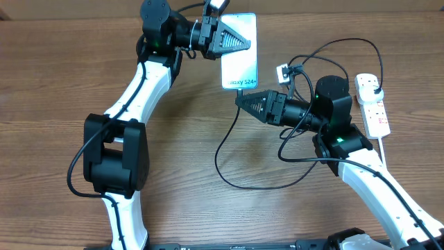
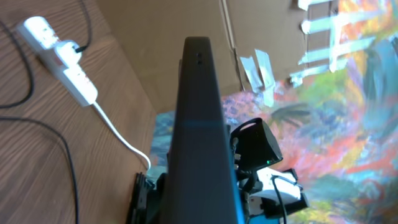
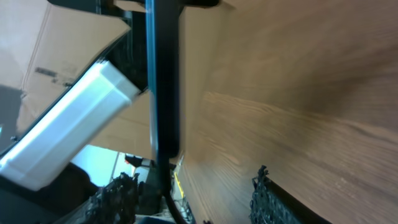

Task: Plug charger to phone and switch on socket

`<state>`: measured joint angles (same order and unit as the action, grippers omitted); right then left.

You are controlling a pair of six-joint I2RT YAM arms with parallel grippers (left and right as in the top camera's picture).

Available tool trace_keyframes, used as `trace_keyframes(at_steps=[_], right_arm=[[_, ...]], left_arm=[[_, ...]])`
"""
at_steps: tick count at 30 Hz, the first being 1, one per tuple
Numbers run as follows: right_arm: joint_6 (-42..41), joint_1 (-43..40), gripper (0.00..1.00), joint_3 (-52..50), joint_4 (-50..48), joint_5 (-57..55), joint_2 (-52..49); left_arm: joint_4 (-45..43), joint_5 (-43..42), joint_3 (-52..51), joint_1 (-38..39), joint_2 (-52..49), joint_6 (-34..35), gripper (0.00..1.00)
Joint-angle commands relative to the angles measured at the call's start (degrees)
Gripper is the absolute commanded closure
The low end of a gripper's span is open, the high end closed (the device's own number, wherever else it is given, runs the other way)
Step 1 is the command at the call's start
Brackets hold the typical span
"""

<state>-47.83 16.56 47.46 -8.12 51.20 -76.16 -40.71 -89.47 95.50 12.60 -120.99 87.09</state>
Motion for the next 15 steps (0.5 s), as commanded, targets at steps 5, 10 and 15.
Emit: trace_keyframes(at_steps=[5,10,15], right_arm=[[7.4,-1.2,0.35,0.2,7.0,0.3,-0.2],[9.4,-1.2,0.33,0.2,11.3,-0.9,-0.2],[12.0,-1.2,0.27,0.2,15.1,-2.1,-0.2]], left_arm=[[23.5,0.0,-3.5,-2.0,0.3,-31.9,0.96],[30.4,3.8,-6.6,-3.1,0.3,-39.8,0.96],[37.5,9.5,-9.3,-3.6,0.3,-47.1,0.96]])
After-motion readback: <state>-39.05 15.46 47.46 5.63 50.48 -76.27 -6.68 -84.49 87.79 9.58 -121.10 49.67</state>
